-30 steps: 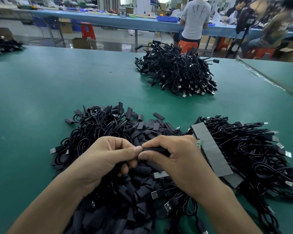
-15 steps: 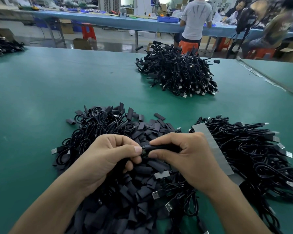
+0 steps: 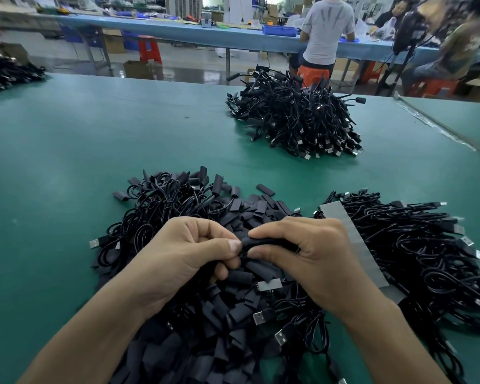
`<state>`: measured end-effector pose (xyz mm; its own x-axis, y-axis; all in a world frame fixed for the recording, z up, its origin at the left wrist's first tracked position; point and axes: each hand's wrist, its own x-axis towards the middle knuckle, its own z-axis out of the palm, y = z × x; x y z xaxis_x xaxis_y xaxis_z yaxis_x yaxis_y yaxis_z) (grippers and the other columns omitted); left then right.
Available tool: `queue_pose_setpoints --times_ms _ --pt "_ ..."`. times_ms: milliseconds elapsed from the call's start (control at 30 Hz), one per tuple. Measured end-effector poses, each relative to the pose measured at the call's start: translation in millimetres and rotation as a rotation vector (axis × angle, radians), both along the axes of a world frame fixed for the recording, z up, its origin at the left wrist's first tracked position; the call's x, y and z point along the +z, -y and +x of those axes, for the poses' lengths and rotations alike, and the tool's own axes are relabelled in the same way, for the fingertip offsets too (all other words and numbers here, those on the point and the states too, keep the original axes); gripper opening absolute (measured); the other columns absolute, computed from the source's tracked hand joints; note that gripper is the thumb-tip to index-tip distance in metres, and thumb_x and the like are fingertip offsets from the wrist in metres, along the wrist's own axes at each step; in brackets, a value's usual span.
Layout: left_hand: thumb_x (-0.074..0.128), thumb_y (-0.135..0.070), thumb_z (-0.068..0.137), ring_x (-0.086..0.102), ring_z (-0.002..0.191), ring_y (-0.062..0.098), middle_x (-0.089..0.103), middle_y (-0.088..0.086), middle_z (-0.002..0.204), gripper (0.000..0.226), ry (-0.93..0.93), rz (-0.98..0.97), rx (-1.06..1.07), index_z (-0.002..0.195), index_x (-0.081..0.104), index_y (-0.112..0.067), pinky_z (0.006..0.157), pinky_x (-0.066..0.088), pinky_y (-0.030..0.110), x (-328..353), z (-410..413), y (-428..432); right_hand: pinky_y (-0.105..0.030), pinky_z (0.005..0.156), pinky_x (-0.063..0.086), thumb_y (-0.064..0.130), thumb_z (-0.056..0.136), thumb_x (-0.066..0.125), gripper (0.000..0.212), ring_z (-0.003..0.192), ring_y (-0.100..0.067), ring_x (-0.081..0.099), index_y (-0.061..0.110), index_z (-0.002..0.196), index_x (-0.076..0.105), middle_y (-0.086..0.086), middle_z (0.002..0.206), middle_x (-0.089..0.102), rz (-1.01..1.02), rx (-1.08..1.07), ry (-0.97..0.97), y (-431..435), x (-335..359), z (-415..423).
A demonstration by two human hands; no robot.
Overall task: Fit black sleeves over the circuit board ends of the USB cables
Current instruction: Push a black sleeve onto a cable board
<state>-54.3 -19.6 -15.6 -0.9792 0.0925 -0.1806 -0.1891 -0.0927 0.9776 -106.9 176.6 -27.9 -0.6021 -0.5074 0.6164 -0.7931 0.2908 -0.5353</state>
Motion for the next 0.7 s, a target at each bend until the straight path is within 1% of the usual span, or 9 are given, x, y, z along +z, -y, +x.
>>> queue_pose_setpoints --times_ms 67,133,200,267,333,433,533,633,700 --pt "0.088 -0.020 0.063 0.058 0.048 0.010 0.069 0.009 0.064 0.013 -0.002 -0.011 -0.012 0.068 0.077 -0.017 0.047 0.047 0.016 0 0 1 -0.023 0.067 0.055 0.023 0.077 0.081 0.023 0.078 -0.001 0.068 0.013 0.097 0.078 0.008 0.085 0.075 -0.017 -0.005 0.008 1 2 1" --pt "0.088 -0.016 0.064 0.058 0.048 0.009 0.069 0.008 0.064 0.012 -0.003 -0.006 -0.016 0.068 0.077 -0.017 0.047 0.047 0.016 1 1 2 -0.019 0.070 0.055 0.025 0.075 0.082 0.025 0.079 0.001 0.068 0.014 0.098 0.078 0.010 0.086 0.074 -0.036 -0.023 0.028 2 3 3" --pt "0.083 -0.024 0.063 0.059 0.049 0.010 0.069 0.008 0.065 0.011 0.004 0.022 -0.007 0.068 0.077 -0.017 0.048 0.048 0.017 2 1 1 -0.016 0.072 0.053 0.029 0.073 0.084 0.033 0.081 0.003 0.068 0.020 0.103 0.077 0.018 0.087 0.072 -0.062 -0.073 0.082 3 6 5" --pt "0.076 -0.028 0.062 0.060 0.050 0.011 0.070 0.010 0.068 0.013 0.020 0.058 0.022 0.069 0.077 -0.016 0.048 0.049 0.017 2 1 0 -0.014 0.069 0.052 0.033 0.070 0.086 0.039 0.076 0.000 0.067 0.030 0.108 0.073 0.022 0.079 0.070 -0.132 -0.153 0.185 6 6 8" --pt "0.075 -0.026 0.062 0.061 0.051 0.012 0.071 0.013 0.070 0.012 0.034 0.086 0.049 0.069 0.077 -0.016 0.048 0.050 0.018 2 1 -1 -0.018 0.066 0.054 0.026 0.071 0.087 0.035 0.070 -0.007 0.067 0.034 0.101 0.072 0.016 0.075 0.070 -0.247 -0.197 0.282 9 4 9" --pt "0.076 -0.026 0.060 0.063 0.053 0.014 0.071 0.014 0.072 0.014 0.041 0.105 0.065 0.070 0.077 -0.016 0.049 0.052 0.019 0 0 0 -0.027 0.068 0.058 0.016 0.075 0.084 0.028 0.071 -0.011 0.070 0.032 0.096 0.074 0.012 0.076 0.073 -0.330 -0.208 0.367 15 2 11" --pt "0.077 -0.026 0.061 0.064 0.054 0.014 0.072 0.014 0.073 0.015 0.036 0.098 0.071 0.072 0.077 -0.014 0.049 0.052 0.019 -2 -1 0 -0.023 0.070 0.057 0.014 0.076 0.083 0.028 0.072 -0.008 0.070 0.032 0.095 0.074 0.012 0.076 0.074 -0.377 -0.205 0.455 19 2 12" --pt "0.076 -0.023 0.064 0.064 0.055 0.014 0.072 0.015 0.075 0.012 0.038 0.099 0.076 0.072 0.077 -0.013 0.050 0.053 0.019 -4 -1 0 -0.018 0.071 0.055 0.015 0.077 0.082 0.027 0.074 -0.005 0.070 0.032 0.096 0.074 0.014 0.079 0.074 -0.394 -0.207 0.494 24 1 15" --pt "0.076 -0.021 0.065 0.064 0.055 0.014 0.072 0.016 0.075 0.013 0.044 0.104 0.087 0.073 0.077 -0.012 0.051 0.054 0.020 -6 -2 2 -0.017 0.072 0.055 0.017 0.079 0.081 0.025 0.077 -0.003 0.071 0.032 0.098 0.074 0.016 0.081 0.075 -0.391 -0.219 0.507 26 -1 16"
